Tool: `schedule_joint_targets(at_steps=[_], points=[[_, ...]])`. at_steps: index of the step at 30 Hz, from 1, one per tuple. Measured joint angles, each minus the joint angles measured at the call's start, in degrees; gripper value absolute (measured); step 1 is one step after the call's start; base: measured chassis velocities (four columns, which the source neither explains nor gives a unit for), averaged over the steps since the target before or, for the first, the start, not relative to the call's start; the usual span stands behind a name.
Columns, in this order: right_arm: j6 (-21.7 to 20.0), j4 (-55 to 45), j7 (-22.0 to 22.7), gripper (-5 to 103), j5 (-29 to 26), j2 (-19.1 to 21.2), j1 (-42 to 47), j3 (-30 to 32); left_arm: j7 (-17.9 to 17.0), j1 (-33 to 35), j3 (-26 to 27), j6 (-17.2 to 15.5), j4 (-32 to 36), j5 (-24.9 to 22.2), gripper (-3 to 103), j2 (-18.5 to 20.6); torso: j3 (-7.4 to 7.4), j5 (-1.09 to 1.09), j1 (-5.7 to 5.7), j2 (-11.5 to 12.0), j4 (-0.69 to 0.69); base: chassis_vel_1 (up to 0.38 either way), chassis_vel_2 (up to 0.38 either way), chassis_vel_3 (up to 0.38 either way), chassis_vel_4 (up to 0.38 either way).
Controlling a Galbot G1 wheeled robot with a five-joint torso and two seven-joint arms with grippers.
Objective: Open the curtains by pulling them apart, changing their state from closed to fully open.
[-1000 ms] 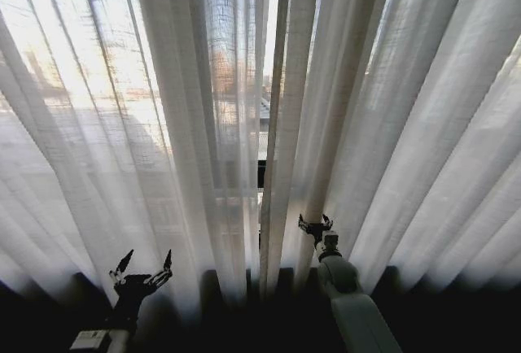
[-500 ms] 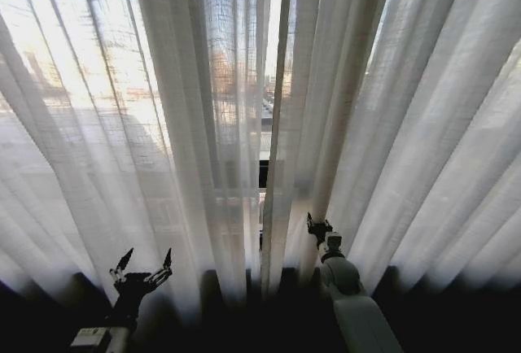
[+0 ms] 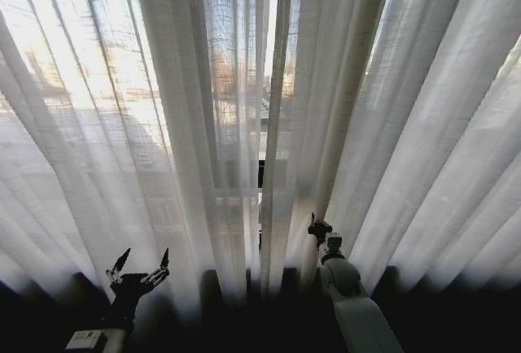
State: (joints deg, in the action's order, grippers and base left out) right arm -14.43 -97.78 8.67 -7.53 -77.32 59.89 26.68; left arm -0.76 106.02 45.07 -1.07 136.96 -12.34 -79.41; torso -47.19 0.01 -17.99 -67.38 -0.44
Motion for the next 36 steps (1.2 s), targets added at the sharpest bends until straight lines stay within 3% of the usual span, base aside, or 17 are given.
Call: schedule_joint_targets(at_steps=[16, 36], points=[[-1.46, -0.95, 0.44, 0, -1.80, 0.19, 0.34, 0.41, 0.14, 0.09, -0.20, 0.33, -0.05, 0.03, 100, 0.03, 0.00, -0.01, 0.00, 0.00, 0.01, -0.032, -0.046, 0.031, 0.040], [-1.36, -1.57, 0.79, 0, -1.87, 0.38, 0.64, 0.81, 0.25, 0.57, -0.16, 1.03, 0.23, 0.12, 100, -0.02, 0.00, -0.01, 0.00, 0.00, 0.00, -0.266, -0.297, 0.263, 0.296]])
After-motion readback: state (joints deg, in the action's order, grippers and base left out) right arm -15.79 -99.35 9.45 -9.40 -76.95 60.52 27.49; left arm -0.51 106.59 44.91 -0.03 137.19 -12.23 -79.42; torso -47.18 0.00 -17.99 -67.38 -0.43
